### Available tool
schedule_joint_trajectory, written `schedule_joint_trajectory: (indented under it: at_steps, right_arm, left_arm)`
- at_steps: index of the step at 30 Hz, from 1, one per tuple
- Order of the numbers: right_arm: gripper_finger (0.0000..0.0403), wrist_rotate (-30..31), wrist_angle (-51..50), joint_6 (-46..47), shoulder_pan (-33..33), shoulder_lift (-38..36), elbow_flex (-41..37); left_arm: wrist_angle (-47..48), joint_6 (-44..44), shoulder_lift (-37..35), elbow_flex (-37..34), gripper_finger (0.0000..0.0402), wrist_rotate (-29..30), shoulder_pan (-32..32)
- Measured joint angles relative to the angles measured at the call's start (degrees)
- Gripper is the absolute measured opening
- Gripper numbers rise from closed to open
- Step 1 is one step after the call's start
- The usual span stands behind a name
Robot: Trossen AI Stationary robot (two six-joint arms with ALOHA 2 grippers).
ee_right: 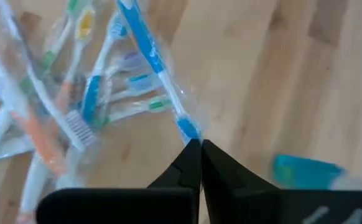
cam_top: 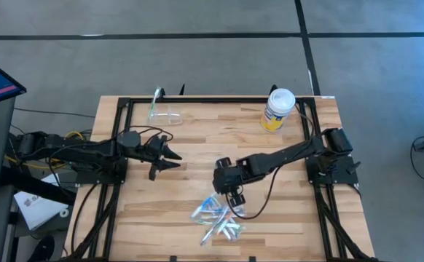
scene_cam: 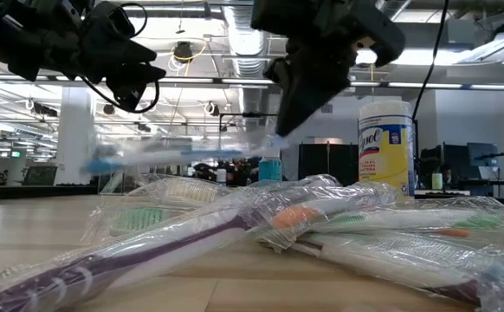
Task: Pick & Place toothbrushing station
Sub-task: Put the blue toothbrush into the transparent organizer
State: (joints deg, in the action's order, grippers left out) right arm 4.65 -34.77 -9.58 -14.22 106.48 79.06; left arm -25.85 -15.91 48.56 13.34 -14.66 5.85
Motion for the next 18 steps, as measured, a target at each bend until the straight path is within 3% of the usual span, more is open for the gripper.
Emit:
schedule_joint_trajectory:
  at_steps: [11, 18]
  right_arm:
    - [0.0000, 14.61, -9.60, -6.17, -0.02, -0.04, 12.30]
    - [0.0000, 20.40, -10.15, -11.38, -0.06, -0.04, 17.01]
  left_arm:
    - [-1.10, -6.22, 0.00, 0.00, 0.0136, 0.00, 0.00]
    - [-1.30, -10.52, 0.00, 0.00, 0.0136, 0.02, 0.00]
